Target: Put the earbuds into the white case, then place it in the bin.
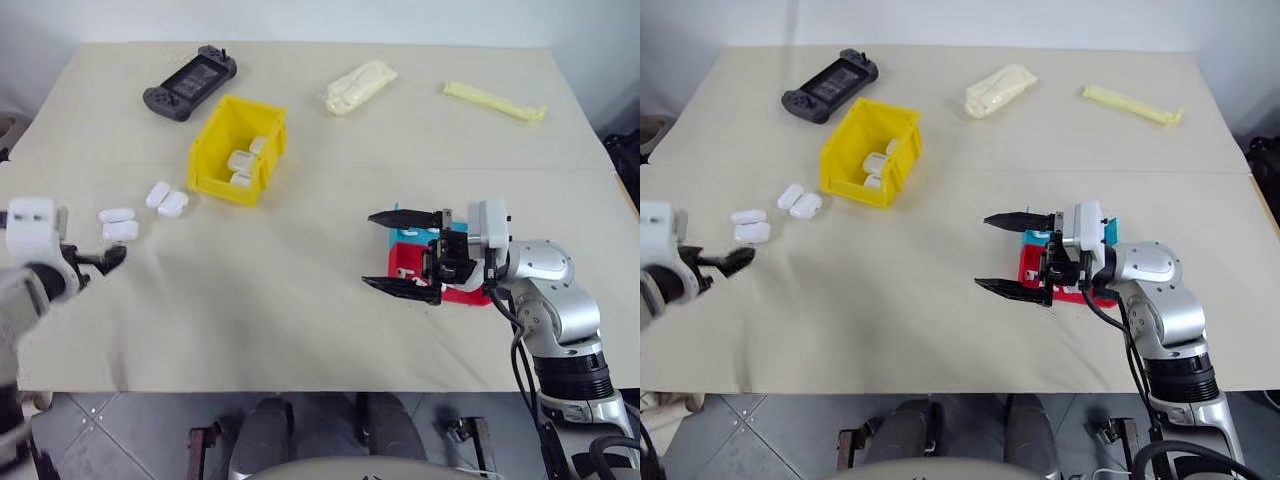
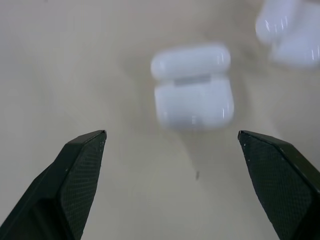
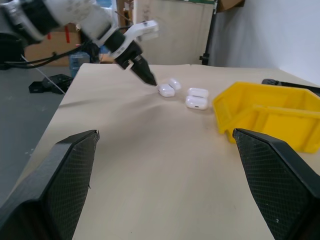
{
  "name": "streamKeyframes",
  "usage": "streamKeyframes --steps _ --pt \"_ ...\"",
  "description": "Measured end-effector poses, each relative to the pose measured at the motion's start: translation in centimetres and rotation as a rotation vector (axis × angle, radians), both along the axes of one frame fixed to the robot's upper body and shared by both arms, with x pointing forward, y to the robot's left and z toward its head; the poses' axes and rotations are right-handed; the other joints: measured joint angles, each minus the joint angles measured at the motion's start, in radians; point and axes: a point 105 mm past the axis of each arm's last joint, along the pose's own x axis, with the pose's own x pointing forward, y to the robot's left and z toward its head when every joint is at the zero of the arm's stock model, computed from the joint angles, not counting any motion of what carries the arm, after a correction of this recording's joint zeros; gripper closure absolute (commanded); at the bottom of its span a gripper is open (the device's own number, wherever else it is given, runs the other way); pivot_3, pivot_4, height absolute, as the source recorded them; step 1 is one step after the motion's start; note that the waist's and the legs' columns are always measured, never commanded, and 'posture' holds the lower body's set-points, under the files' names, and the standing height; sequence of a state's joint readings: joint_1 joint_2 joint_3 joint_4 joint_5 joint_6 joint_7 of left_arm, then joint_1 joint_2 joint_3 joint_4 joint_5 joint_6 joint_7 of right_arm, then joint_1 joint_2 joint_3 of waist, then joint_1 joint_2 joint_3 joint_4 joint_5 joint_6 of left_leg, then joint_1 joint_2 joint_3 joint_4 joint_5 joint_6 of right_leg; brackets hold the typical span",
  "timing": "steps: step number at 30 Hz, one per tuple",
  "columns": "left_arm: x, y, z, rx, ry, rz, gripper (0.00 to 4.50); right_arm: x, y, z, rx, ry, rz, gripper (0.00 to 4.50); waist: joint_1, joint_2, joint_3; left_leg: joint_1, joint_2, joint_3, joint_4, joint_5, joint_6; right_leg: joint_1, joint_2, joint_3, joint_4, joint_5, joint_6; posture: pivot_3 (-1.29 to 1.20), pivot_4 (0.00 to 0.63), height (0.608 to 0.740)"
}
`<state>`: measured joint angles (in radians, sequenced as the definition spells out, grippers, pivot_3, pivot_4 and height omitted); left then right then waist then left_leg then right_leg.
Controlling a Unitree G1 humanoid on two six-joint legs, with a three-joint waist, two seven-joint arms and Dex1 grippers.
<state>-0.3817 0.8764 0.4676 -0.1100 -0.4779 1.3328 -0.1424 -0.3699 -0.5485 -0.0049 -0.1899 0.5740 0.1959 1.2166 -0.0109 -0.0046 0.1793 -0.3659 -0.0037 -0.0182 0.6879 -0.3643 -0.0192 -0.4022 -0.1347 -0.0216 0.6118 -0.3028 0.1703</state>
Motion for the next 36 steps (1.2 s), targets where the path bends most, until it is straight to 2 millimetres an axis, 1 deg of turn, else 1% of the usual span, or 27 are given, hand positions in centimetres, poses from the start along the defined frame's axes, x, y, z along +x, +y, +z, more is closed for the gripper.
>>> streamKeyframes --steps 3,4,6,14,22,25,28,29,34,36 --pt "0.7 -0.1 -1.1 -0.046 0.078 0.012 0.02 0.0 0.0 0.0 0.002 -0.001 -0.003 0.0 -0.015 0.0 0.0 -0.001 0.0 0.002 -0.003 0.0 0.0 -0.007 -0.002 -0.002 0.003 0.0 0.0 0.0 0.15 0.74" --pt "0.9 -0.2 -1.6 -0.067 0.111 0.011 0.02 0.1 0.0 0.0 0.004 0.0 -0.007 0.0 -0.018 0.0 0.0 -0.002 0.0 0.003 -0.003 0.0 -0.001 -0.009 -0.002 -0.004 0.003 0.0 0.0 0.0 0.15 0.74" --pt "1.4 -0.5 -2.1 -0.096 0.14 0.006 0.02 0.1 0.0 0.0 0.007 0.001 -0.013 0.0 -0.023 -0.001 0.0 -0.002 0.0 0.006 -0.003 0.001 -0.001 -0.01 -0.002 -0.008 0.003 0.0 -0.001 0.0 0.15 0.74" --pt "3.1 0.0 -2.1 -0.106 0.137 0.012 0.02 -0.2 0.1 0.0 0.014 -0.004 -0.029 0.0 -0.016 0.0 0.0 -0.001 0.0 0.008 -0.001 0.002 -0.003 -0.01 -0.003 -0.01 0.006 0.001 -0.001 0.0 0.15 0.74" --pt "3.5 -0.1 -2.3 -0.097 0.133 -0.001 0.02 -0.2 0.1 -0.1 0.02 -0.002 -0.048 0.0 -0.014 0.0 0.0 -0.001 0.0 0.008 0.001 0.002 -0.003 -0.01 -0.004 -0.01 0.008 0.001 -0.001 0.0 0.15 0.74" --pt "3.5 -0.2 -2.4 -0.097 0.135 -0.008 0.57 -0.1 0.1 -0.1 0.023 -0.001 -0.056 0.0 -0.014 0.0 0.0 -0.001 0.0 0.008 0.001 0.002 -0.003 -0.01 -0.004 -0.01 0.008 0.001 -0.001 0.0 0.15 0.74" --pt "3.5 -0.5 -2.3 -0.094 0.14 -0.024 1.52 -0.1 0.1 0.0 0.024 -0.002 -0.059 0.0 -0.015 0.0 0.0 -0.001 0.0 0.008 0.001 0.002 -0.003 -0.01 -0.004 -0.01 0.008 0.001 -0.001 0.0 0.15 0.74" --pt "3.5 -0.5 -2.3 -0.091 0.141 -0.024 1.7 -0.1 0.1 0.0 0.024 -0.002 -0.06 0.0 -0.015 0.0 0.0 -0.001 0.0 0.008 0.001 0.002 -0.003 -0.01 -0.004 -0.01 0.009 0.001 -0.001 0.0 0.15 0.74" --pt "3.1 -0.4 -2.4 -0.094 0.146 -0.022 1.7 -0.1 0.1 0.0 0.025 -0.006 -0.061 0.0 -0.016 0.0 0.0 -0.001 0.0 0.008 0.001 0.002 -0.003 -0.01 -0.004 -0.01 0.009 0.0 -0.001 0.0 0.15 0.74" --pt "2.4 -0.5 -2.4 -0.106 0.11 -0.05 1.7 -0.1 0.1 0.0 0.026 -0.012 -0.06 0.0 -0.021 0.0 0.0 -0.001 0.0 0.009 0.001 0.002 -0.003 -0.01 -0.004 -0.01 0.008 0.0 -0.002 0.0 0.15 0.74"
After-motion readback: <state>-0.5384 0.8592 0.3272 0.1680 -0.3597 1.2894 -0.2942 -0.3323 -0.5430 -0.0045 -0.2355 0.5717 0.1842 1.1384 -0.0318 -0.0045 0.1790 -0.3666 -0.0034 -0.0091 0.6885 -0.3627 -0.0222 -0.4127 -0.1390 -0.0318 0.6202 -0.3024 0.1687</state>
